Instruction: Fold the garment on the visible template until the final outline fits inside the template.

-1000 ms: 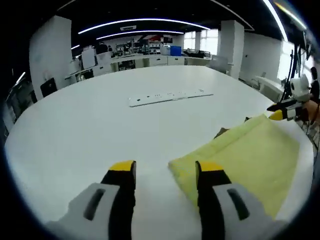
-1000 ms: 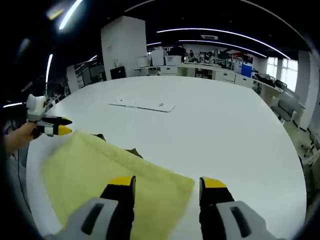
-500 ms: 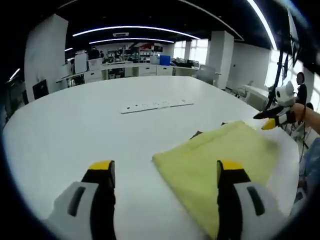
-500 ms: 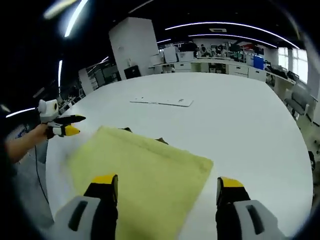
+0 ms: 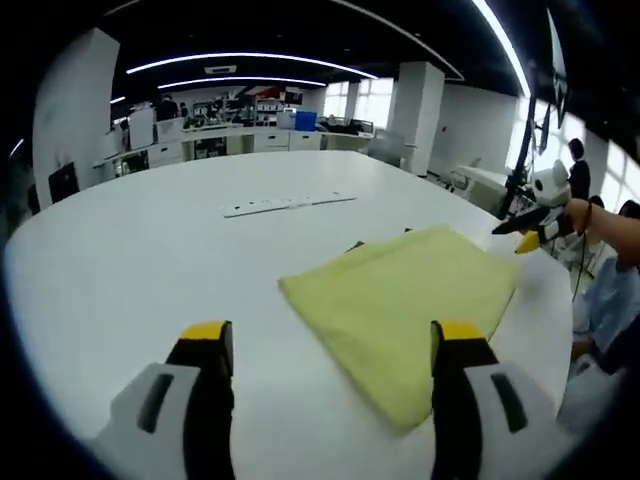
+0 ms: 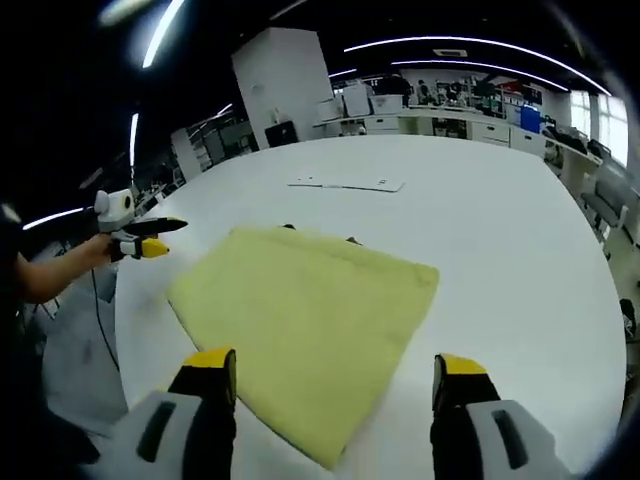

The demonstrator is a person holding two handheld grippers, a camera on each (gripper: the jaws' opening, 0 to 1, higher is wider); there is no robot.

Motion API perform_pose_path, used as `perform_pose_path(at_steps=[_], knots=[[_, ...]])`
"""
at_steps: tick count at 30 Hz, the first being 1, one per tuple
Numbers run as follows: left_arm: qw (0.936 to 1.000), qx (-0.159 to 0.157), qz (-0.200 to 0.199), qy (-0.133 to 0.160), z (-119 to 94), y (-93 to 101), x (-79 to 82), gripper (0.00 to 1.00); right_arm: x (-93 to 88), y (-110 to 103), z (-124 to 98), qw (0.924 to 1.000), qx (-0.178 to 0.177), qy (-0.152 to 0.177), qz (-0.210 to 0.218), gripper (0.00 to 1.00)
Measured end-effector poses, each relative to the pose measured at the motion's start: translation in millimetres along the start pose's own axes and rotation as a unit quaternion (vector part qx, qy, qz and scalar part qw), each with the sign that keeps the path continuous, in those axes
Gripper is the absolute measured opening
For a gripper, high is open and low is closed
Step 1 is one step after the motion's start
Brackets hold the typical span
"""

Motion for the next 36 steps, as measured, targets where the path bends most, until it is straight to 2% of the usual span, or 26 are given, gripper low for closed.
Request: perform_pose_path(at_steps=[8,13,16,22,28,31,36], knots=[[0.9996,-0.021,-0.012,-0.016,-18.1,11.5,-19.5,0.60,-17.5,-7.4,-13.1,0.9999,0.013,-0.008,0.004,0.70],[0.9990,-0.028,-0.015,-0.032,-27.2,20.0,-34.5,0.50,-27.6,-13.4,-18.8,0.9998,0.017,-0.010,0.008,0.59],[0.9985,-0.034,-0.023,-0.036,-30.4,25.6,-42.9,0.45,-34.8,-18.1,-19.3,0.9997,0.021,-0.012,0.004,0.56],[0.9975,-0.042,-0.034,-0.046,-30.0,33.4,-55.9,0.39,-44.3,-25.7,-20.7,0.9992,0.035,-0.020,0.002,0.44],[0.9957,-0.055,-0.045,-0.060,-25.7,41.0,-67.8,0.30,-49.2,-25.9,-19.5,0.9992,0.034,-0.021,0.004,0.40],[0.9949,-0.061,-0.054,-0.059,-23.3,43.3,-71.1,0.24,-50.6,-24.6,-19.5,0.9993,0.030,-0.018,0.009,0.37],[0.9940,-0.068,-0.069,-0.051,-20.3,44.6,-72.6,0.21,-51.4,-22.0,-19.7,0.9994,0.023,-0.018,0.016,0.34]])
Point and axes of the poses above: the point that each gripper's makers call its tool centre point, and the gripper's own axes: z roughly forward along the fingers, y roughly to its right, x roughly out of its top, the point moved 1 cm from there along -z, roughly backward along the fingers, and after that the axes turned 2 degrees about -x, right-handed, at the moved point
